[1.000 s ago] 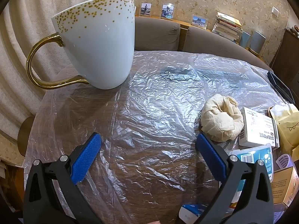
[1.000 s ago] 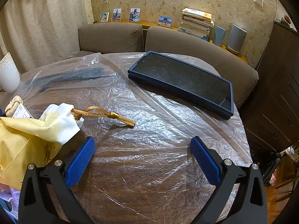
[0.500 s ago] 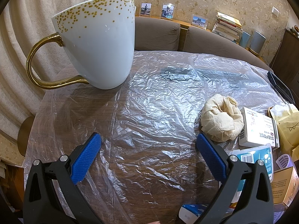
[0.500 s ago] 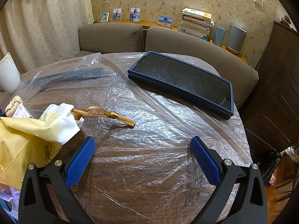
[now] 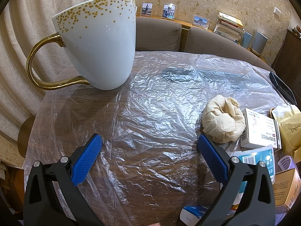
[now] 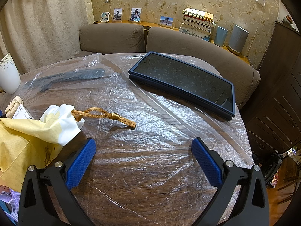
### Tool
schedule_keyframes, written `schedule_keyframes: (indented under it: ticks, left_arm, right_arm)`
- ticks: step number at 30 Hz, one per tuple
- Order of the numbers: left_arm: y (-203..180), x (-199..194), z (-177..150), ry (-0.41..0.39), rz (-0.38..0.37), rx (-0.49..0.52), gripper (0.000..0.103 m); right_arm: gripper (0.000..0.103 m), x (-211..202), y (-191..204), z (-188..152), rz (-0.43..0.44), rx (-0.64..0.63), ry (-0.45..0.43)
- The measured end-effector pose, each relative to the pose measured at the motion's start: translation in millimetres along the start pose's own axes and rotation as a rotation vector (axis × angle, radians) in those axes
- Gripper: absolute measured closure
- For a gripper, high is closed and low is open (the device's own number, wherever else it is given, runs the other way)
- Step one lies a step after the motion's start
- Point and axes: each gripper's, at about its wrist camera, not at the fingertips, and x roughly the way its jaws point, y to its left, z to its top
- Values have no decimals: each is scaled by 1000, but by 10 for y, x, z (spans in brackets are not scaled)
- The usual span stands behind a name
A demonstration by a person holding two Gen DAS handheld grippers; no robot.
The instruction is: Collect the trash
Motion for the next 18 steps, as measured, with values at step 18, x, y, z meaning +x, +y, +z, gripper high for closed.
schedule_keyframes:
  ticks: [18]
  left_arm:
    - [-17, -4, -34, -1, 0, 0, 1]
  right_arm:
    - [4, 1, -4, -1, 0, 0, 0]
